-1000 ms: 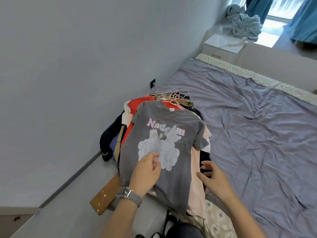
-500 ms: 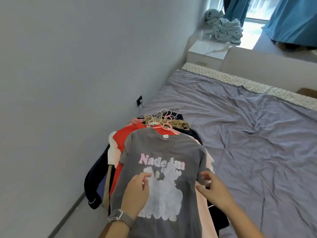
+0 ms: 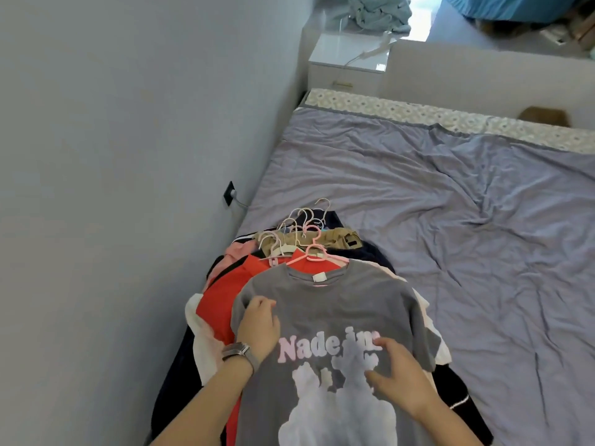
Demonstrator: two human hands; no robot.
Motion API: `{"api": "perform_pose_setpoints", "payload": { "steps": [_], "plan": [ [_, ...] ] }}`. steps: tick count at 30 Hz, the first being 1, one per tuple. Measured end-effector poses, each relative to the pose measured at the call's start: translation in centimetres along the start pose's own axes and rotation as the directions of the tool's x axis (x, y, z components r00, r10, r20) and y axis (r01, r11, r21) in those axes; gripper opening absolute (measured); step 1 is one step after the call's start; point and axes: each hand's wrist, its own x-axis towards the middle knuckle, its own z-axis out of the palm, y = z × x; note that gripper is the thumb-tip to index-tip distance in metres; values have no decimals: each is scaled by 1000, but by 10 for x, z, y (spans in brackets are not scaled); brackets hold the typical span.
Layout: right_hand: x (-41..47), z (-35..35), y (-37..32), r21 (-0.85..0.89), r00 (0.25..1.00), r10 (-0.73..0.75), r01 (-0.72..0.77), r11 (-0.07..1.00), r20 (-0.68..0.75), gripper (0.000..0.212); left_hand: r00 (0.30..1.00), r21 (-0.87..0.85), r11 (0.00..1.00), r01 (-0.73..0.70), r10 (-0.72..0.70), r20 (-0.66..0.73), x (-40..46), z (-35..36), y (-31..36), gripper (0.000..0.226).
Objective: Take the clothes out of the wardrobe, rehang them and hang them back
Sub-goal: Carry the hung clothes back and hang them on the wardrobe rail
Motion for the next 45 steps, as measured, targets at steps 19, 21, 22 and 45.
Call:
{"api": "perform_pose_setpoints", "payload": {
  "steps": [19,21,22,45],
  "plan": [
    [47,32,-22,256,980,197,-198,946,30,35,995,-190,982,-20,38,91,74,31,-16,27],
    [55,34,-47,481,970,228,-240,843,85,44,992,-298,951,-80,105,68,45,24,-8,29],
    [59,34,-59,610,959,242,-279,741,145,48,986,-334,935,-121,152,67,31,19,-4,32],
    [45,48,-90,746,888,428,-398,534,167,14,992,-64,995,80,-73,101,86,-9,4,14]
  ]
}}
